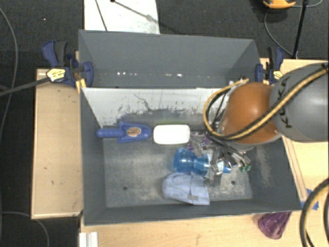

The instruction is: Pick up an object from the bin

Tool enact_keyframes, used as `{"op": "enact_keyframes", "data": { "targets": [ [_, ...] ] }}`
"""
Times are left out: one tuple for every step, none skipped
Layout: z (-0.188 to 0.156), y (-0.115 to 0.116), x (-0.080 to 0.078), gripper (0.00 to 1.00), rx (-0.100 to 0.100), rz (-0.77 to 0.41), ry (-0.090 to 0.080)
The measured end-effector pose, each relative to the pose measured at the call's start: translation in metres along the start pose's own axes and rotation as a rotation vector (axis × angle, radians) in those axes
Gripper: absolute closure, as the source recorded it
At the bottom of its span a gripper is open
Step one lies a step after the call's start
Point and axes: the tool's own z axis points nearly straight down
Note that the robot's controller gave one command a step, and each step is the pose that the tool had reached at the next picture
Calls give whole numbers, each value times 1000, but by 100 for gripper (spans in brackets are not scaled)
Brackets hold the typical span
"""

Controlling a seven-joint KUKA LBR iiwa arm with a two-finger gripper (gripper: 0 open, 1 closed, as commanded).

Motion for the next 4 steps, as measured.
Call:
{"op": "enact_keyframes", "data": {
  "targets": [
    [9,-4,4,0,0,112,-4],
    [9,-11,14,0,0,-59,-12],
    [-13,-44,-6,0,-1,-60,-5],
    [-18,-20,-27,0,3,-92,-10]
  ]
}}
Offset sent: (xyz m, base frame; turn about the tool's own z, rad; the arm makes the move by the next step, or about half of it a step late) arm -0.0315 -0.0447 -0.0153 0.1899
